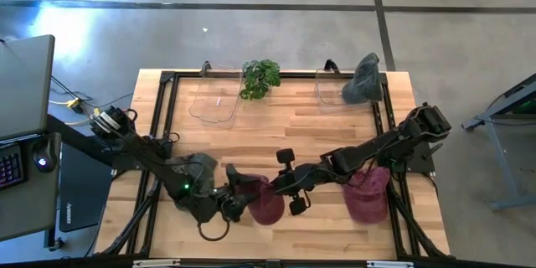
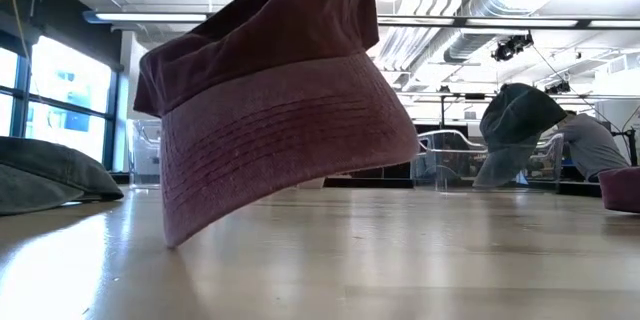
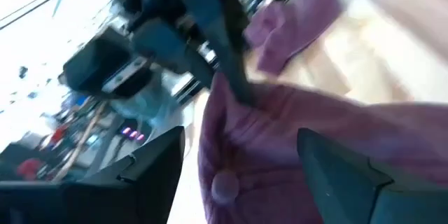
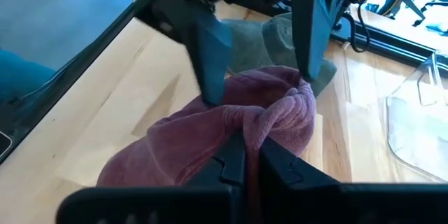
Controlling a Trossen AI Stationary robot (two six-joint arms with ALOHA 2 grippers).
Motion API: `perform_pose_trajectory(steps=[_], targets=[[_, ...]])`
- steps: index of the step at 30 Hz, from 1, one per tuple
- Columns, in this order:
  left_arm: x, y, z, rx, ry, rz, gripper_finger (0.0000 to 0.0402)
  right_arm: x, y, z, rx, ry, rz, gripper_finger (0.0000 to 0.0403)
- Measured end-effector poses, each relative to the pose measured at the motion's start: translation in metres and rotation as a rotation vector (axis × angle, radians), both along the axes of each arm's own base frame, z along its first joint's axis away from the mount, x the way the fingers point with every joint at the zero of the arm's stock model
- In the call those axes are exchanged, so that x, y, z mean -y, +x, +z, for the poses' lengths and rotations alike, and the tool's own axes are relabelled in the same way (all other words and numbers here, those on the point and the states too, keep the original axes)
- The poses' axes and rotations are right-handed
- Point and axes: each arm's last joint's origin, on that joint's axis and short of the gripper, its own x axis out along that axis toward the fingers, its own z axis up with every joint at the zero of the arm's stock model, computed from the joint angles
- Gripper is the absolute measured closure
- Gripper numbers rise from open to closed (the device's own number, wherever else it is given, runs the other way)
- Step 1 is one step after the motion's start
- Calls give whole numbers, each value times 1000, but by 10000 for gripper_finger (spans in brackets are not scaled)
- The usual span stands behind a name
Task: Pick & Place hat
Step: Put the left red cap into the left transparent bin
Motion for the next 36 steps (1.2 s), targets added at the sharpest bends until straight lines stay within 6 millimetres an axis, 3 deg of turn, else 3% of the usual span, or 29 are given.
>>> perform_pose_trajectory(steps=[5,16,23,26,30,36], targets=[[-6,5,-6,0,2,72,180,0,0,0,0,0,1,393],[-22,17,-14,-84,-159,-31,252,-1,0,0,-11,26,27,396],[-16,13,-10,-135,-206,-174,362,-2,-2,-2,-35,36,57,383],[-14,13,-4,-192,-234,-237,388,-2,-3,-4,-63,49,52,375],[-12,10,20,-263,-310,-355,370,1,-5,-8,-105,24,-16,355],[-10,7,56,-423,-416,-547,384,19,-15,-7,-180,-75,-208,276]])
